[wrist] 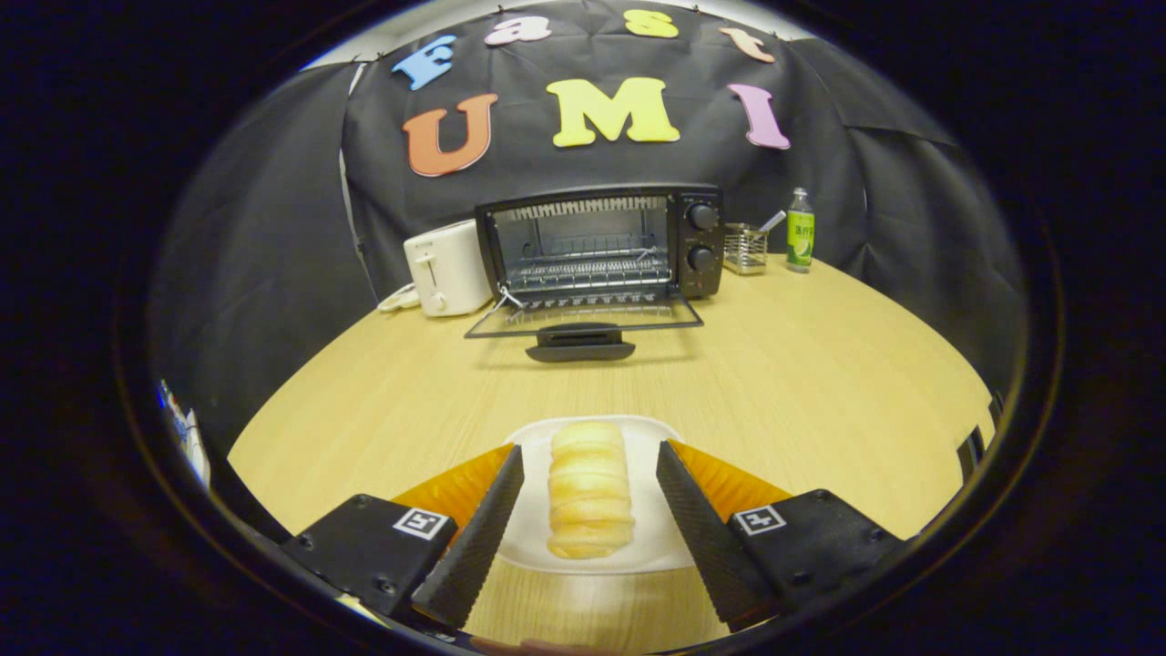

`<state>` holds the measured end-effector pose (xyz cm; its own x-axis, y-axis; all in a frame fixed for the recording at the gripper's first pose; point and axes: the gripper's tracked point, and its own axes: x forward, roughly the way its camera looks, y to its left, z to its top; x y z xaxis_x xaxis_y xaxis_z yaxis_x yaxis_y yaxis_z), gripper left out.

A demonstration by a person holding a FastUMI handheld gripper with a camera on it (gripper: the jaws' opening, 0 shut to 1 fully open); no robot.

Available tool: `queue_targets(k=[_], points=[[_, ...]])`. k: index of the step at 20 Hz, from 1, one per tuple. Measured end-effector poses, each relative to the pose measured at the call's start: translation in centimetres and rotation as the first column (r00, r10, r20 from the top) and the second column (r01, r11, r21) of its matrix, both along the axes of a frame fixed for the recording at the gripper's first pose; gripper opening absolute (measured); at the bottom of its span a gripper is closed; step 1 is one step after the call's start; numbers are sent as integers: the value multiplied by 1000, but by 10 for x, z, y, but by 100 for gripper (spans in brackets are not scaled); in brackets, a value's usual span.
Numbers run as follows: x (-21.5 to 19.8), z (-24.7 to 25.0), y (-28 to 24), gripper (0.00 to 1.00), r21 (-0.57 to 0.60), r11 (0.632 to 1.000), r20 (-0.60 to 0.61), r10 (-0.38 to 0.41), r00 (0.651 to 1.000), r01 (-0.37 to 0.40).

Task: Open the toaster oven, put the food inside, and close the toaster oven door.

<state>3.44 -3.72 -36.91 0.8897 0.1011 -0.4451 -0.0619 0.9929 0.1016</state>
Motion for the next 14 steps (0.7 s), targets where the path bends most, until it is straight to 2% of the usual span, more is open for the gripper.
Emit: queue_targets(k=[8,14], points=[[-4,-25,-1,92,40,999,-65,-9,998,12],[-6,-28,1,76,-18,1000,-59,5,998,-6]])
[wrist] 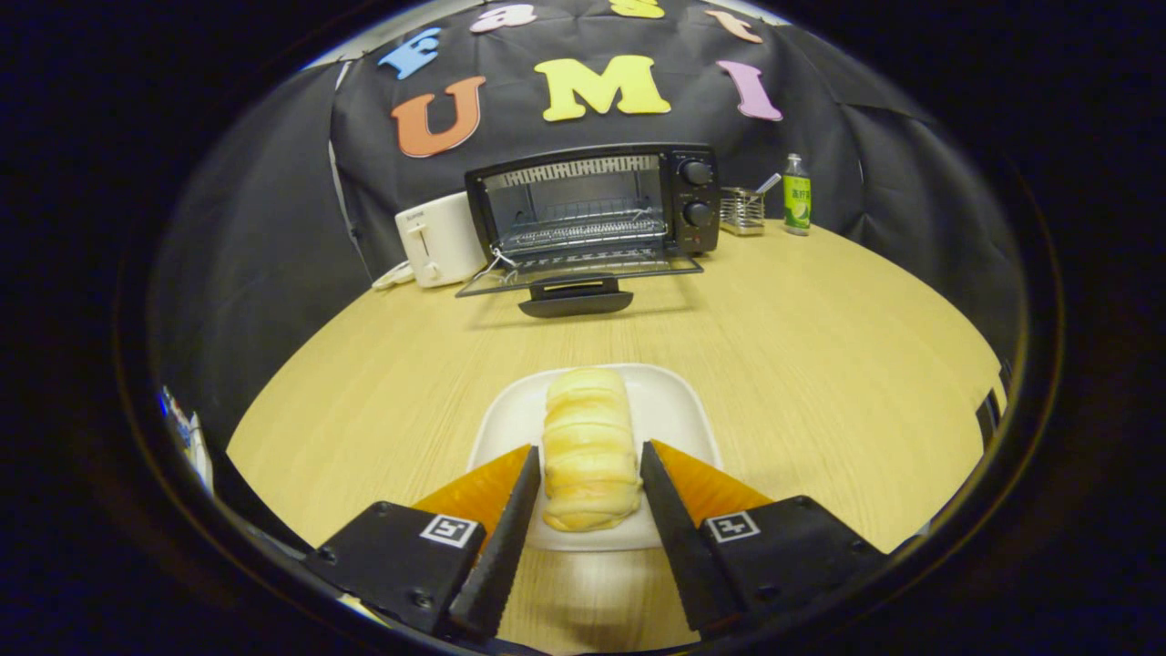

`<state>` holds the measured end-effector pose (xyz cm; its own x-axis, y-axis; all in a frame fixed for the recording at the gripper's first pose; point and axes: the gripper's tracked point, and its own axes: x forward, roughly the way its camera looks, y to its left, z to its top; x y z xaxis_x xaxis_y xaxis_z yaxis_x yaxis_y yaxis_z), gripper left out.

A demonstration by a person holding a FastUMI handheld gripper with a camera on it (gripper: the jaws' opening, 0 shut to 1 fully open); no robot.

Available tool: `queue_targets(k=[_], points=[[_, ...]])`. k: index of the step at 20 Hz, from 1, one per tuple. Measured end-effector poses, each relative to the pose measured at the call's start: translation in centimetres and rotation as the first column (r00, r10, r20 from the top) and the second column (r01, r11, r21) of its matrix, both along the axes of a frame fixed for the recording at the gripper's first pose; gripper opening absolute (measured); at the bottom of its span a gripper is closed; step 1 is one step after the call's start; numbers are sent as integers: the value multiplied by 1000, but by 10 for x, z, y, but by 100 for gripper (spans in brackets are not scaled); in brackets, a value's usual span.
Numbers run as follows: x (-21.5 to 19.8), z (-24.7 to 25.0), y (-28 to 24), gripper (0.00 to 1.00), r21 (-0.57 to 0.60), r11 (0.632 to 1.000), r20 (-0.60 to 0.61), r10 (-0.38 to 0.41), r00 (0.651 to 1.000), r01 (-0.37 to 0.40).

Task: Open the toaster oven, put the food inside, and close the toaster oven door.

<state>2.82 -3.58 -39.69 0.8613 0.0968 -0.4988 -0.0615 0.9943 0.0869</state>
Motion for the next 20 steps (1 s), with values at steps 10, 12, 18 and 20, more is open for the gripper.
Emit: queue_targets(k=[10,12,18,20], points=[[-1,63,-2,63,11,1000,205,2,979,-4],[-1,50,-5,61,29,1000,146,1,989,-5],[-6,17,-1,61,157,988,-22,3,1000,0],[-7,19,0,61,110,994,-26,10,1000,-7]])
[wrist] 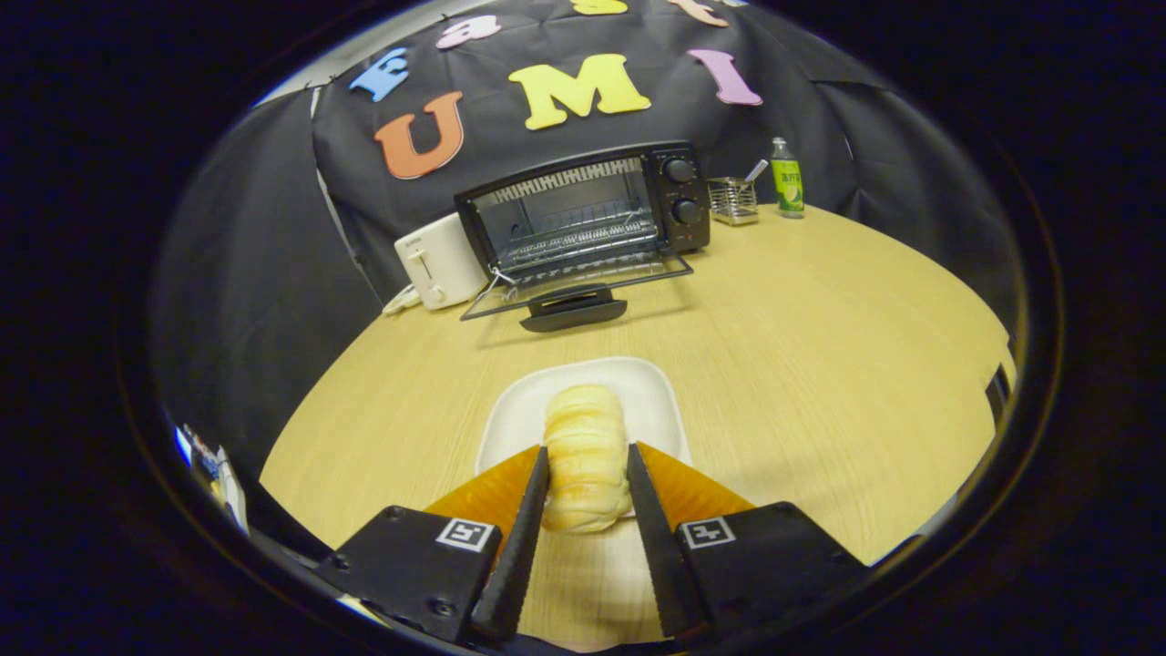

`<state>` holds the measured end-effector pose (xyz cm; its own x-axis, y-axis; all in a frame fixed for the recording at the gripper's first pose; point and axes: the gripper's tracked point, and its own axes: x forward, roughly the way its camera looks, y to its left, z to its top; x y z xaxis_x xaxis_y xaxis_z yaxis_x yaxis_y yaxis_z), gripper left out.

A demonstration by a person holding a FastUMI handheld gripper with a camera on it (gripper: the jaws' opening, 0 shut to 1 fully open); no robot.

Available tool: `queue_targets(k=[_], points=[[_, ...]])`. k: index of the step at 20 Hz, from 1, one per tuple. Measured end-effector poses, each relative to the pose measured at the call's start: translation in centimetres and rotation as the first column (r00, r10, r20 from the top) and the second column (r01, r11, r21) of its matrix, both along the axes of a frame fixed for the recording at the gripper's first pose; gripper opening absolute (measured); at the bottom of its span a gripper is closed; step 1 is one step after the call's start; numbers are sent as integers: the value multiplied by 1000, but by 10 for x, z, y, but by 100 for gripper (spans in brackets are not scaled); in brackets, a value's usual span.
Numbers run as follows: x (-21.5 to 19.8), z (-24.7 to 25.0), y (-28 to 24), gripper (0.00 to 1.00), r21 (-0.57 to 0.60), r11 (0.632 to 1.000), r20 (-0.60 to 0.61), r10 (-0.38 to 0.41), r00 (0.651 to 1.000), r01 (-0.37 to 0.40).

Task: Open the toaster oven, put the food inside, and close the toaster oven door.

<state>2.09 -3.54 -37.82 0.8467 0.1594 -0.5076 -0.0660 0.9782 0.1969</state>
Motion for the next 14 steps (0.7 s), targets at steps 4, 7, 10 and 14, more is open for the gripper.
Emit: queue_targets(k=[4,7,10,14], points=[[-1,-3,7,61,-84,996,4,20,1000,-20],[-2,-7,8,61,-92,996,-34,11,999,-14],[0,-8,9,61,-50,999,-48,16,999,-19],[0,4,11,53,97,995,-40,-5,999,9]])
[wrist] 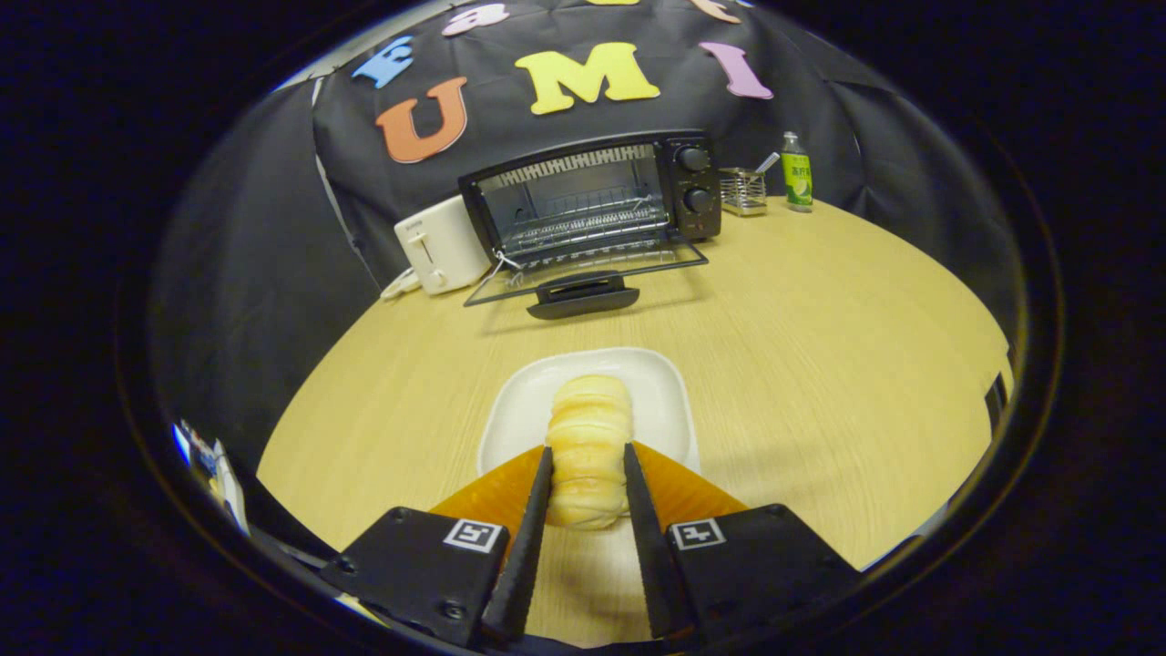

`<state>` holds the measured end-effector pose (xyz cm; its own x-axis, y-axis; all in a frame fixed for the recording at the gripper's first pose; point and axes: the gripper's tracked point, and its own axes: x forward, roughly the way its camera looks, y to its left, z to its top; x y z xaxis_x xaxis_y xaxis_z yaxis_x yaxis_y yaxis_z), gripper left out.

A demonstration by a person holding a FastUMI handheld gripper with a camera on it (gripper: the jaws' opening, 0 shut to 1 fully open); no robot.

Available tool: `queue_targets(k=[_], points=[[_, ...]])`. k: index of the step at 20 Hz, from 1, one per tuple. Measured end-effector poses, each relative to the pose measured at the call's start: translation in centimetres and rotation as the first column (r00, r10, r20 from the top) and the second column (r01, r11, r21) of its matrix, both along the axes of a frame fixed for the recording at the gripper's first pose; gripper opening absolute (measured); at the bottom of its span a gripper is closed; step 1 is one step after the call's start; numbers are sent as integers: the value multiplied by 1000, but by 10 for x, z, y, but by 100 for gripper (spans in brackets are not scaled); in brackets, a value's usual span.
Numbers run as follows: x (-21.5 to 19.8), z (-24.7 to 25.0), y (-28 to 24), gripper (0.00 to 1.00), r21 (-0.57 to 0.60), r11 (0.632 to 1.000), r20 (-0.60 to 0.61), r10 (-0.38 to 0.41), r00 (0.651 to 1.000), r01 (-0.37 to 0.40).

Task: Open the toaster oven, put the food inside, and close the toaster oven door.

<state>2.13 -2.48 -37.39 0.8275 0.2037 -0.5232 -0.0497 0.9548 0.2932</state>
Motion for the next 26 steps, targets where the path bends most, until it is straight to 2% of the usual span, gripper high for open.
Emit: queue_targets(k=[3,5,7,8,11,13,15,17,22,26], points=[[2,12,2,48,210,977,-14,-27,1000,29],[7,22,1,47,366,929,-30,-51,998,59],[11,40,2,46,497,865,3,-75,997,64],[14,46,0,46,564,822,19,-106,994,77],[21,64,-2,46,740,665,26,-171,985,96],[25,75,5,46,787,615,52,-143,988,47],[33,98,11,46,807,590,112,-122,986,-19],[45,112,6,46,812,582,155,-140,978,-46],[102,137,-7,48,769,636,244,-188,951,-72],[171,137,-17,49,771,636,214,-221,952,-25]])
